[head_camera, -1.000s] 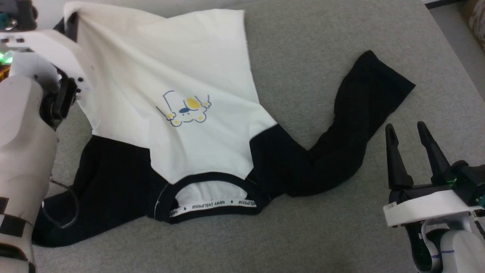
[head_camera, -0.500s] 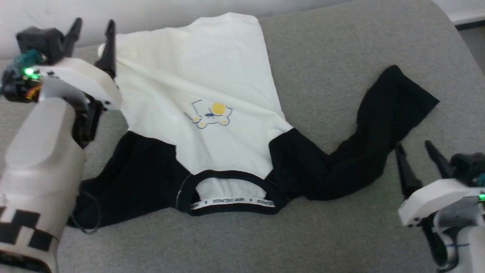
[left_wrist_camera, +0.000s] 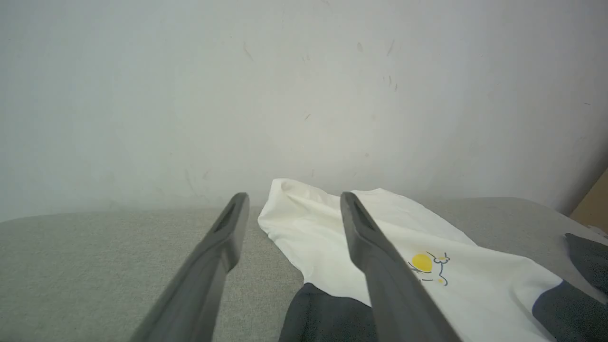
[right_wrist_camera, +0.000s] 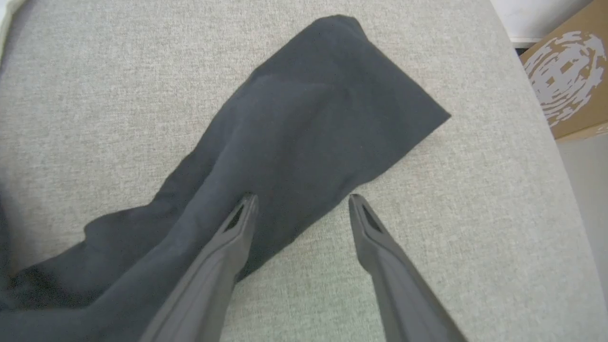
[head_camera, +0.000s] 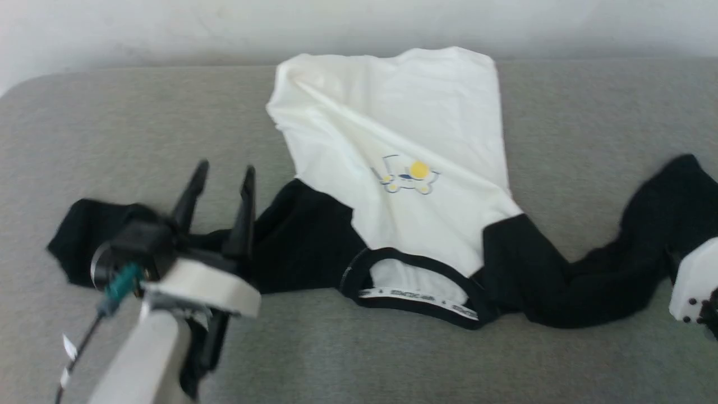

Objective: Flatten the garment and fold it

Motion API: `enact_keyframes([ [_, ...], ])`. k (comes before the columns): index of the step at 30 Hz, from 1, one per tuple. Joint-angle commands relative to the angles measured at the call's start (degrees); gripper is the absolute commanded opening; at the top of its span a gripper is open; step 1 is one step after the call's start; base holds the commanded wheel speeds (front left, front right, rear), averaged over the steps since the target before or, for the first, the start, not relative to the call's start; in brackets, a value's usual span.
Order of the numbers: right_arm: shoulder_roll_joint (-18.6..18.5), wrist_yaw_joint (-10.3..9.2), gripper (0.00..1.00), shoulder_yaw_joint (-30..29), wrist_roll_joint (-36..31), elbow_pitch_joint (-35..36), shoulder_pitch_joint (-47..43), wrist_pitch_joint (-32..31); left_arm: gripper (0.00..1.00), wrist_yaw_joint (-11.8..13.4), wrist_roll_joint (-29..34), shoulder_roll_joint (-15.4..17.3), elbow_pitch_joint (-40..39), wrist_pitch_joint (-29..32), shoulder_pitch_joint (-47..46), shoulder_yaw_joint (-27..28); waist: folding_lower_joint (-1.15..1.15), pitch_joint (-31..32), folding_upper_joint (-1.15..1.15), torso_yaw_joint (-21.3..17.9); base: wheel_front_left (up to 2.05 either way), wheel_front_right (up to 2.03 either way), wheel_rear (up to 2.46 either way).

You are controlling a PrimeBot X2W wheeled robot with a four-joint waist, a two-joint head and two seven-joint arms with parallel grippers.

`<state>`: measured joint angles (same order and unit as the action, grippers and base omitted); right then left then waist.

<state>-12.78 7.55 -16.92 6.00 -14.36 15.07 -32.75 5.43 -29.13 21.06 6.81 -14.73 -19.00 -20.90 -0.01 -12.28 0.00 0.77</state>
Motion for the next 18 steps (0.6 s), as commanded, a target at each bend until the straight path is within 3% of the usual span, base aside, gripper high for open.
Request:
enact_keyframes([
  [1, -0.1, -0.06, 1.00, -0.9, -0.7, -1.1, 0.4, -0.1, 1.00, 0.7, 1.1, -1.0, -2.6, -0.3, 3.0, 0.6, 0.01, 2.0, 0.00, 6.1, 0.00, 0.00, 0.00],
  [4, 0.2, -0.06, 0.98, -2.9, -1.5, -3.9, -0.7, -0.2, 1.00, 1.0, 2.6, -3.7, -7.3, -0.3, 8.4, 2.0, 0.01, 1.7, 0.00, 8.1, 0.00, 0.00, 0.00],
  [5, 0.1, -0.06, 0.46, -3.2, -1.7, -4.7, -1.0, 0.1, 1.00, 0.9, 2.7, -4.6, -8.1, -0.3, 9.8, 2.6, 0.01, 1.6, 0.00, 8.6, 0.00, 0.00, 0.00],
  [6, 0.0, -0.06, 0.08, -3.6, -1.9, -5.3, -1.2, 0.7, 1.00, 0.6, 2.9, -5.3, -8.5, -0.3, 10.9, 3.1, 0.01, 1.4, 0.00, 9.1, 0.00, 0.00, 0.00],
  [7, -0.4, -0.06, 0.00, -3.7, -2.4, -5.8, -1.3, 1.5, 1.00, 0.3, 3.4, -5.8, -8.7, -0.3, 11.8, 3.7, 0.01, 1.3, 0.00, 9.4, 0.00, 0.00, 0.00],
  [18, -12.1, -0.06, 0.00, -5.0, -11.6, -8.4, 8.3, 12.6, 1.00, -4.6, 7.0, -9.9, -8.2, -0.3, 12.8, 7.4, 0.01, -0.1, 0.00, 12.9, 0.00, 0.00, 0.00],
])
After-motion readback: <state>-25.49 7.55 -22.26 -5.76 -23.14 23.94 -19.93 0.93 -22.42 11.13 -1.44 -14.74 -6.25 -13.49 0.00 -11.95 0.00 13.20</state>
